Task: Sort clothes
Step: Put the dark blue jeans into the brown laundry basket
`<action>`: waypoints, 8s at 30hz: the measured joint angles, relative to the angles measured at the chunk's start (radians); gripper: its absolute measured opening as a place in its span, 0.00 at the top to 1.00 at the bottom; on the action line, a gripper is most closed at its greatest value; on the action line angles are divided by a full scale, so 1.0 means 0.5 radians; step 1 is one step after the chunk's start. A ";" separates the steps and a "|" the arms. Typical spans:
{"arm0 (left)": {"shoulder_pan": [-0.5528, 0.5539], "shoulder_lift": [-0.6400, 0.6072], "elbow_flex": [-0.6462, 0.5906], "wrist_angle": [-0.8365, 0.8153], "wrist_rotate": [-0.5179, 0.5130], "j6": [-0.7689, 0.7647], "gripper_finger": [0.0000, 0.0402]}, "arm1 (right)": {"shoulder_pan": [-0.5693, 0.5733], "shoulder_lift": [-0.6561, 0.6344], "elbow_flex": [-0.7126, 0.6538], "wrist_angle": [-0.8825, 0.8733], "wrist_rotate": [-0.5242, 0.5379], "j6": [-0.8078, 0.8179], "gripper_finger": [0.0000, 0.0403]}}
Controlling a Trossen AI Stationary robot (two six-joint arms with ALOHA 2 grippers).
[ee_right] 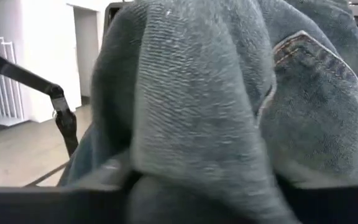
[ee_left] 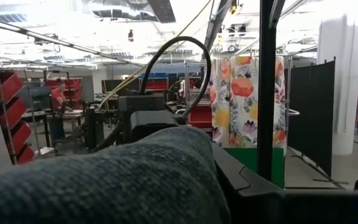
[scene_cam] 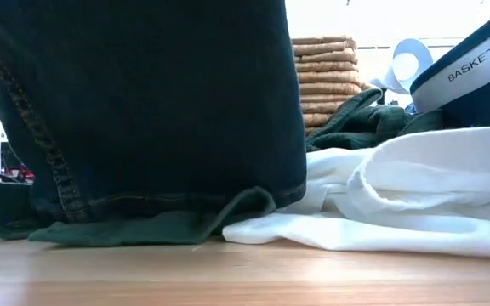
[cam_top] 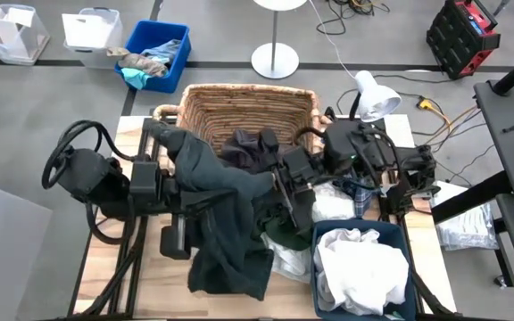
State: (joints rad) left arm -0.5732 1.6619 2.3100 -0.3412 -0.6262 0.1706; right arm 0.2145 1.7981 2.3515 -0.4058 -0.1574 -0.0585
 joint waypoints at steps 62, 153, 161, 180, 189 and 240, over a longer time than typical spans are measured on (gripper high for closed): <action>-0.427 -0.083 0.004 -2.270 -0.305 -1.838 0.60 | 0.139 -0.379 0.009 0.353 1.109 -0.409 0.87; -0.016 -0.182 -0.663 -0.616 -1.546 0.389 1.00 | 0.139 -0.421 0.012 -0.086 0.280 1.053 0.87; 0.067 -0.180 -0.376 -0.612 -1.630 0.818 1.00 | 0.106 -0.417 0.009 -0.462 0.599 0.950 0.87; 1.001 -0.181 -0.268 -0.805 -0.913 0.672 0.98 | -0.501 -0.365 0.007 -0.999 0.895 0.695 0.87; 1.418 -0.179 -0.590 -0.841 -0.652 0.463 0.97 | -0.816 -0.264 0.003 -1.346 0.898 0.607 0.87; 1.360 -0.278 0.040 -1.720 0.228 -0.319 0.71 | -1.072 0.777 0.004 -2.121 0.475 0.236 0.87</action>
State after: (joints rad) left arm 0.1069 1.5229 2.3302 -1.2015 -0.5121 0.0109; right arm -0.3214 2.1866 2.3535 -1.4662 0.0801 0.0595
